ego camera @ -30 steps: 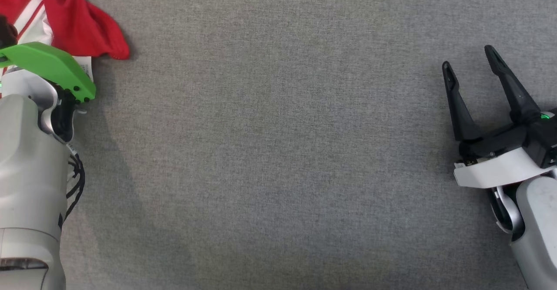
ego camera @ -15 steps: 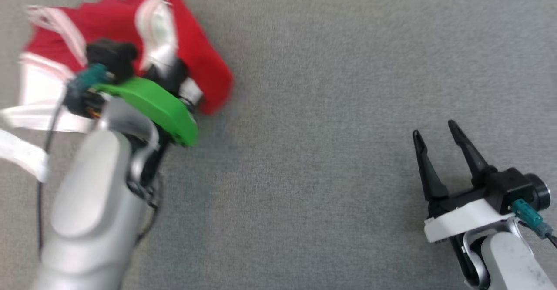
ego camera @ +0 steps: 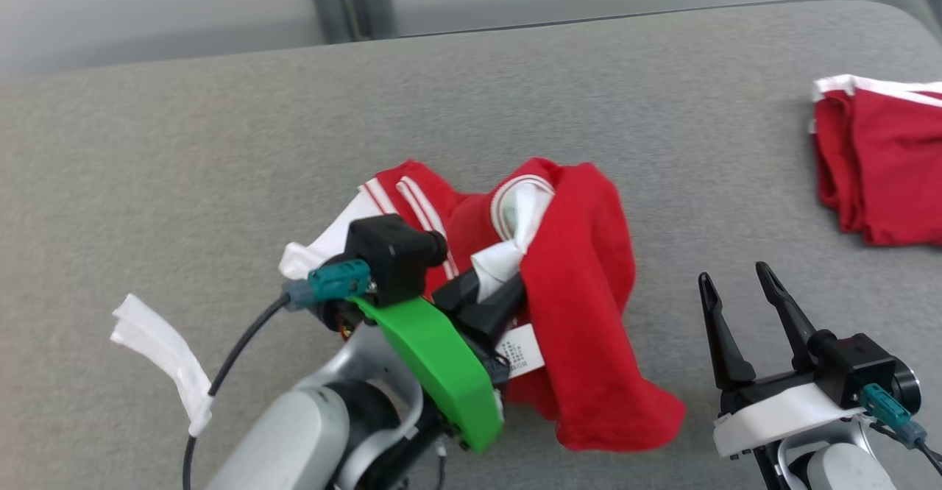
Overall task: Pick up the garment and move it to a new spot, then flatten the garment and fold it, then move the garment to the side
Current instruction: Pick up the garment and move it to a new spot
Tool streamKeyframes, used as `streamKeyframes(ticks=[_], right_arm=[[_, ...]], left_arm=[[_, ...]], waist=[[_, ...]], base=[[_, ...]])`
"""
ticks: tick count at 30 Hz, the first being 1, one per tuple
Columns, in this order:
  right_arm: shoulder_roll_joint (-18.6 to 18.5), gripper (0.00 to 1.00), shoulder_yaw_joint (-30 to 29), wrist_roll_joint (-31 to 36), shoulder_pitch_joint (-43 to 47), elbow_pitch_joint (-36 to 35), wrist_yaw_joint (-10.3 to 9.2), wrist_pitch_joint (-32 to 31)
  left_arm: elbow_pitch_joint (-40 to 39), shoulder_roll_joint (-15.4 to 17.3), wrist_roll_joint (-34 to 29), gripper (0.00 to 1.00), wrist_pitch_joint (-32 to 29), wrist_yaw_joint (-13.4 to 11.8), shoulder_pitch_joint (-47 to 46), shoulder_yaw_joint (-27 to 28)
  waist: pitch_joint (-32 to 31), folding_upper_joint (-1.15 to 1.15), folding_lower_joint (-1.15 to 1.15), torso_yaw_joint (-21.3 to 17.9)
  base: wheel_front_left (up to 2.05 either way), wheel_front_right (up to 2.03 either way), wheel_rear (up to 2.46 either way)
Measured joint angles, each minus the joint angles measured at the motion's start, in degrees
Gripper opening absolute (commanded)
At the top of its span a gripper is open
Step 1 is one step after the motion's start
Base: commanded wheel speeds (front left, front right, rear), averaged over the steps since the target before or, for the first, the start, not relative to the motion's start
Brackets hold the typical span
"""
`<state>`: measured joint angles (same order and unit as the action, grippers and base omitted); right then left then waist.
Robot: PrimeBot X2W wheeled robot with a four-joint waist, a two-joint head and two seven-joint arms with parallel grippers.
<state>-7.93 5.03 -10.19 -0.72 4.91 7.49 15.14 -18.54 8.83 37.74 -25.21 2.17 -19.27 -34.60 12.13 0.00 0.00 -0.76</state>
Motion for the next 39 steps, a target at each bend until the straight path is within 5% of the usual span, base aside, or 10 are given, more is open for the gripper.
streamKeyframes(ticks=[4,11,12,14,19,24,32,39], right_arm=[[0.46,1.0,-0.32,-0.16,0.7,0.29,0.0,0.0],[1.08,1.0,0.24,-0.2,0.69,1.14,0.0,0.0],[1.16,1.0,0.45,-0.2,0.7,1.29,0.0,0.0],[1.25,1.0,0.47,-0.2,0.72,1.38,0.0,0.0],[0.41,1.0,-0.98,-0.02,2.7,1.34,0.0,0.0],[-0.56,1.0,-4.87,0.73,4.97,-0.1,0.0,0.0],[-1.76,1.0,-9.03,1.36,8.68,-2.04,0.0,0.0],[-1.0,1.0,-10.02,2.38,9.81,-2.52,0.0,0.0]], left_arm=[[10.68,2.31,-3.15,0.0,2.21,-2.7,-0.93,4.1],[37.57,0.49,-5.97,0.0,11.55,-1.43,-3.15,4.35],[40.47,-0.1,-6.75,0.27,13.82,-1.54,-3.46,4.15],[44.63,-1.1,-7.54,1.0,17.63,-1.4,-4.1,3.81],[49.65,-2.82,-10.66,1.0,28.27,-2.82,-4.24,3.04],[46.32,-2.55,-12.69,1.0,38.23,-6.22,0.03,4.49],[31.58,0.45,-17.02,1.0,40.2,-11.88,15.63,12.57],[26.21,-1.04,-20.22,1.0,40.24,-6.93,26.43,21.21]], waist=[[-0.82,0.0,0.0,-3.32],[-2.03,0.0,0.0,-6.81],[-2.32,0.0,0.0,-7.03],[-2.88,0.0,0.0,-7.25],[-4.58,0.0,0.0,-6.48],[-6.71,0.0,0.0,-4.43],[-10.4,0.0,0.0,0.26],[-12.68,0.0,0.0,4.63]], base=[[0.0,0.0,0.0],[0.0,0.0,0.0],[0.0,0.0,0.0],[0.0,0.0,0.0],[0.0,0.0,0.0],[0.0,0.0,0.0],[0.0,0.0,0.0],[0.0,0.0,0.0]])
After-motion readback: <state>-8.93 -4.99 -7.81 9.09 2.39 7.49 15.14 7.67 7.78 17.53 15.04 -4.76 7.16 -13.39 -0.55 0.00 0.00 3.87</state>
